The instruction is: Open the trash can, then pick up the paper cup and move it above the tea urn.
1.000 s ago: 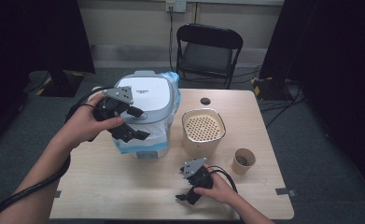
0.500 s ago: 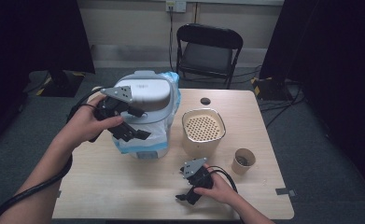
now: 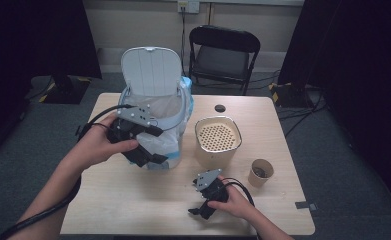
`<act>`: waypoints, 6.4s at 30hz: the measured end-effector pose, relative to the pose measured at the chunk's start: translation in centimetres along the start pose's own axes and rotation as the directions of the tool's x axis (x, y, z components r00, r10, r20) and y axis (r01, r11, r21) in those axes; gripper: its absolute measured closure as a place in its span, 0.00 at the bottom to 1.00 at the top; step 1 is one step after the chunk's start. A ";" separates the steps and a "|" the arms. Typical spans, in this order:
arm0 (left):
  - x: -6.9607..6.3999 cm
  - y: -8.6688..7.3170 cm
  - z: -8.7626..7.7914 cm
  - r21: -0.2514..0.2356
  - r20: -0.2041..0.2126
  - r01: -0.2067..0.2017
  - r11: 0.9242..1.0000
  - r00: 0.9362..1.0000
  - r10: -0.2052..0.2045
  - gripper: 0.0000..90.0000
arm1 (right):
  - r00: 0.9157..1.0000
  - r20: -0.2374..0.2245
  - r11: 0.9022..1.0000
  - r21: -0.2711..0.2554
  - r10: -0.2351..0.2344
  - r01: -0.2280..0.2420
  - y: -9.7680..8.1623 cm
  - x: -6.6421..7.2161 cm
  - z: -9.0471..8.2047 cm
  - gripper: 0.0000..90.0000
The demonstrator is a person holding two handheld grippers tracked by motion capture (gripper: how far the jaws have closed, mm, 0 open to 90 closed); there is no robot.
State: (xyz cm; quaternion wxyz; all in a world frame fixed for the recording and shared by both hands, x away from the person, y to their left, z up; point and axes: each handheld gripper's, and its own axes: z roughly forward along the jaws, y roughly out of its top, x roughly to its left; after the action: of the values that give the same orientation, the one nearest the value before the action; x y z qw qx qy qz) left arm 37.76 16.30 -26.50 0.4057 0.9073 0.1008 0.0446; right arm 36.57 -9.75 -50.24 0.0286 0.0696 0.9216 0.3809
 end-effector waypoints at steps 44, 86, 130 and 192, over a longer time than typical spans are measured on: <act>-4.2 -9.2 9.6 0.012 0.105 0.078 0.997 0.991 -0.079 0.18 | 1.000 0.002 1.000 -0.004 -0.003 0.003 0.0 0.0 0.0 0.00; -5.0 -16.3 15.4 0.089 0.064 0.052 0.995 0.996 -0.058 0.18 | 1.000 -0.011 1.000 0.001 -0.003 0.003 -0.5 0.5 -0.7 0.01; -4.5 -17.3 16.1 0.038 0.054 -0.032 0.999 0.998 0.030 0.04 | 0.980 0.118 0.985 -0.070 0.162 -0.155 -7.1 0.2 -11.8 0.22; -4.5 -17.2 16.2 0.065 0.060 -0.058 0.996 0.997 0.055 0.00 | 0.888 0.313 0.941 -0.119 0.338 -0.317 -14.8 -0.4 -19.3 0.17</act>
State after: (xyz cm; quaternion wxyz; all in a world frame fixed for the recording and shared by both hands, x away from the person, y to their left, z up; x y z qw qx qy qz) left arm 33.52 14.76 -50.11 0.3767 0.9237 0.0646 0.0262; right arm 33.30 -33.65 -47.00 0.1193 0.2856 0.8659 0.3930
